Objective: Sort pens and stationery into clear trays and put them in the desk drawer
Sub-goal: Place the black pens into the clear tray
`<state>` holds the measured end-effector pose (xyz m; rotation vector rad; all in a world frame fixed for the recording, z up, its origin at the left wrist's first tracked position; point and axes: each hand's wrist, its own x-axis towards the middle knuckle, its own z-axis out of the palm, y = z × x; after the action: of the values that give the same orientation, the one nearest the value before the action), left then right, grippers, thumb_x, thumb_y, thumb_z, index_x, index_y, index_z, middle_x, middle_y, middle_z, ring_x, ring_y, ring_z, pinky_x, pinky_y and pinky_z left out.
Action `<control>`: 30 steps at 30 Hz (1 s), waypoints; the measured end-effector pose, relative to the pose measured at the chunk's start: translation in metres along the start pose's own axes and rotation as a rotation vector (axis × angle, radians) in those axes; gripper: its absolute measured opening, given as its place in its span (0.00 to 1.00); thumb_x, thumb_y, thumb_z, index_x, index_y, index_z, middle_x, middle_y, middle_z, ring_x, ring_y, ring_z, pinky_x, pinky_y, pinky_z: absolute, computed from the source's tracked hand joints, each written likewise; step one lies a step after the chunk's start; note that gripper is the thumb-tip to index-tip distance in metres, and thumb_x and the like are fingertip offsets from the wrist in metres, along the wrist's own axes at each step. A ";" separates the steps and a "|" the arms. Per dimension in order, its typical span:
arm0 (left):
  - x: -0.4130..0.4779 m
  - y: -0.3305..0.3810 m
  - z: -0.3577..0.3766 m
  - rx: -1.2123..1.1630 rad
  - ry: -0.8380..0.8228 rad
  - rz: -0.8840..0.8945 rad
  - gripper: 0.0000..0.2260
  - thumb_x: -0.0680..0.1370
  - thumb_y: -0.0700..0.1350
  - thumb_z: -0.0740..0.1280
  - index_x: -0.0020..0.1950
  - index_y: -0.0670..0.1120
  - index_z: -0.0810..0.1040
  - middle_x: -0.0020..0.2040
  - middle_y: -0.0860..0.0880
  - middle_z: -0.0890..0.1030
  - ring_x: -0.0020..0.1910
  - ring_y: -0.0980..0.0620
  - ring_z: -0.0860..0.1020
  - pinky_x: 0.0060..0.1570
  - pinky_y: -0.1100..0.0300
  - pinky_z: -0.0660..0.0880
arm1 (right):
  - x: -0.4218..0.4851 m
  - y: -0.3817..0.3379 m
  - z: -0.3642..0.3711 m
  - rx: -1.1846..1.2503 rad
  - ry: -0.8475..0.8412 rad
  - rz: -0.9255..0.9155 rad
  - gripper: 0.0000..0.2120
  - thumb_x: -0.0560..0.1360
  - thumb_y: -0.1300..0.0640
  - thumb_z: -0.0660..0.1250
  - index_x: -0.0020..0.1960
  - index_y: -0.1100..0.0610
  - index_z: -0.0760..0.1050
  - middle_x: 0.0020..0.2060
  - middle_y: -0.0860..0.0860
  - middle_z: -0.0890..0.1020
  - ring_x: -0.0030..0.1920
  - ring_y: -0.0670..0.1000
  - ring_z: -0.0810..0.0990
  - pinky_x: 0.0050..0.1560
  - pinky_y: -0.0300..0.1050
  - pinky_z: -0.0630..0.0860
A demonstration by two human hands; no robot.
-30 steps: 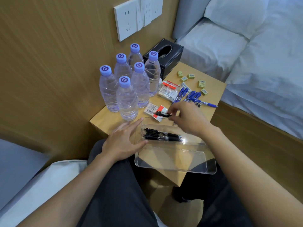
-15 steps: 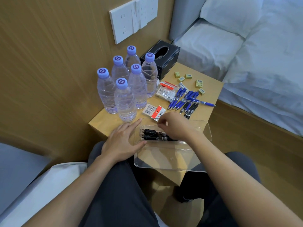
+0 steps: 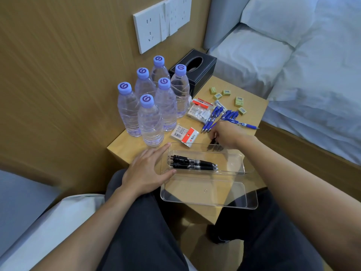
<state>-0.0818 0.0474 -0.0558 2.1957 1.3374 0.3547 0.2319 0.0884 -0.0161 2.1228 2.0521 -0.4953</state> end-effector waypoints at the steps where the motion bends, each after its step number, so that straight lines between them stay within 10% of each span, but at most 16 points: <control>1: 0.000 0.000 0.000 0.002 -0.002 -0.001 0.38 0.72 0.70 0.65 0.79 0.68 0.52 0.66 0.59 0.73 0.66 0.57 0.69 0.66 0.53 0.68 | 0.001 0.000 0.002 0.009 -0.003 0.001 0.14 0.74 0.66 0.67 0.49 0.48 0.81 0.51 0.47 0.75 0.47 0.51 0.78 0.45 0.49 0.82; 20: 0.000 0.001 -0.001 0.021 -0.010 -0.005 0.38 0.73 0.70 0.64 0.79 0.68 0.50 0.63 0.58 0.73 0.65 0.56 0.69 0.65 0.52 0.69 | 0.009 -0.009 0.003 -0.001 0.000 -0.034 0.11 0.72 0.66 0.71 0.49 0.51 0.80 0.53 0.49 0.73 0.52 0.52 0.76 0.52 0.50 0.80; 30: 0.000 0.002 -0.001 0.031 -0.011 0.000 0.38 0.73 0.70 0.64 0.79 0.67 0.50 0.63 0.57 0.74 0.65 0.55 0.69 0.65 0.53 0.69 | -0.025 -0.053 -0.016 0.072 0.410 -0.105 0.06 0.79 0.52 0.64 0.54 0.54 0.71 0.45 0.52 0.80 0.44 0.56 0.79 0.41 0.55 0.79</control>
<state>-0.0808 0.0476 -0.0538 2.2198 1.3459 0.3239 0.1811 0.0732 0.0139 2.3232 2.3994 -0.1533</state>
